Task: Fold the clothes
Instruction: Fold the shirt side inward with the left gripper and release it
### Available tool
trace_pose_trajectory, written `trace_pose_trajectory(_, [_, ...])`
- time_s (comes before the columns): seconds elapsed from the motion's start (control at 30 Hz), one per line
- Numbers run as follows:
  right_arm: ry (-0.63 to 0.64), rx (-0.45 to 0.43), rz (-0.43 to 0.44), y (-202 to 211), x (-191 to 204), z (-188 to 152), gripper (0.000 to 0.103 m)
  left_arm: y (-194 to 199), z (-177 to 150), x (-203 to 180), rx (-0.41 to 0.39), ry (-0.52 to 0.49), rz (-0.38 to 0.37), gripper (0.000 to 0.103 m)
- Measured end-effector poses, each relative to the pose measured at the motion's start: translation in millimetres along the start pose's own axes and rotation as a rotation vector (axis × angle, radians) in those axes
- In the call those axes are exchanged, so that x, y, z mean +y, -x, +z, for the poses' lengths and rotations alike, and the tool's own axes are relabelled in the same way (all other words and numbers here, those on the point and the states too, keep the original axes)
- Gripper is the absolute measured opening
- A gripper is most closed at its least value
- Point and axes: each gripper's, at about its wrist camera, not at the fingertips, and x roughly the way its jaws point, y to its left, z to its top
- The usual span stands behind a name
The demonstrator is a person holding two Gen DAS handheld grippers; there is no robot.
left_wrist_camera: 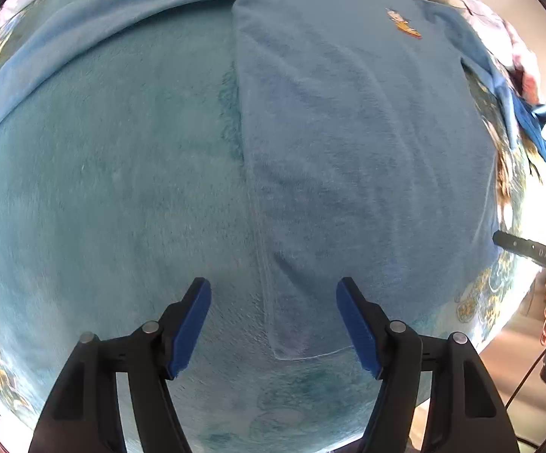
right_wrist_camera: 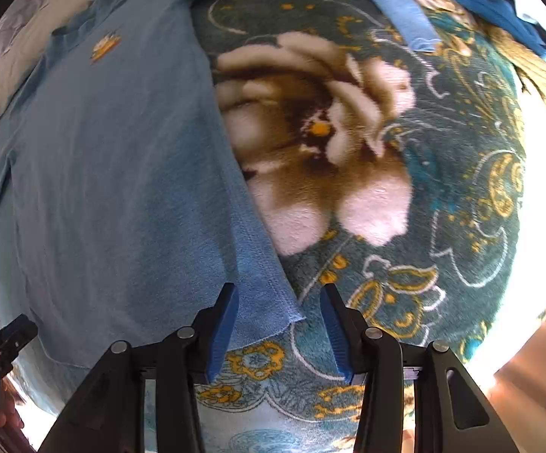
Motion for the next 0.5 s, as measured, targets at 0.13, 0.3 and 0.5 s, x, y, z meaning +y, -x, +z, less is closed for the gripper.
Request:
trace_pose_trajectory(0.13, [0.054, 0.017, 0.037, -3, -1, 1, 0.026, -1, -3, 2, 0.006, 0.041, 0.003, 0.07])
trace_pose_trajectory(0.3, [0.12, 0.018, 0.04, 4, -4, -1, 0.006, -6, -3, 4, 0.031, 0.078, -0.009, 0.07])
trace_pose_trajectory(0.5, [0.089, 0.015, 0.036, 11, -23, 1, 0.005, -6, -3, 8, 0.06, 0.149, -0.072, 0.068])
